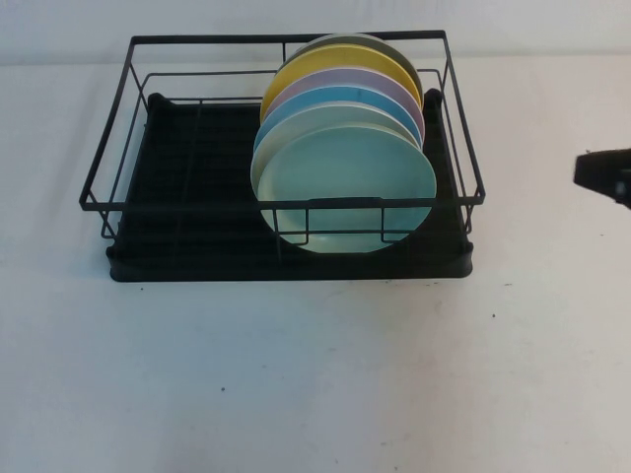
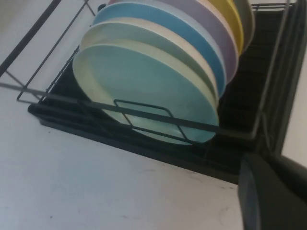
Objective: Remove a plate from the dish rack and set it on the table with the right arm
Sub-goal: Grasp the plate from the shelf
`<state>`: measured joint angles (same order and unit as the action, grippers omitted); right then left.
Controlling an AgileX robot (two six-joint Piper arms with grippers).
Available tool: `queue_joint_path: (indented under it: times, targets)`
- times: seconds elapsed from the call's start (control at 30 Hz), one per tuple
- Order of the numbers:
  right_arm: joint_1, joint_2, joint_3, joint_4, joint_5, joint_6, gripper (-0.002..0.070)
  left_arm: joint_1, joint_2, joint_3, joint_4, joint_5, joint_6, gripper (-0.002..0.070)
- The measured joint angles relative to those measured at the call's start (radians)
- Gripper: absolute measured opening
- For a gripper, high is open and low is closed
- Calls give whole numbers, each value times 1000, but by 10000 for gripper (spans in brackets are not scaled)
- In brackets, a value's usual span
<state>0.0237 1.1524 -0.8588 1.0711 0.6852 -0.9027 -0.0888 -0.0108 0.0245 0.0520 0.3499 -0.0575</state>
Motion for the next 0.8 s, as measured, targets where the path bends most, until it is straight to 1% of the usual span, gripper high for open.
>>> queue_joint_path:
  times: [0.23,0.37,0.47,0.57,0.8]
  targets:
    - [213,202,-160,-75,-55,-24,-18,0,0,0,0,0,0,-6]
    - [300,298,-242,-85,-68,-95,-17,0,0,0,0,0,0,-6]
    - [342,355,-294,-99,-72,-164,-10,0,0,0,0,0,0,-6]
    - [367,403,-336,-129,-89,-208,39,0,0,0,0,0,0,-6]
    - [374,476,-388,-175,-173,-262,254,0,0,0,0,0,0,-6]
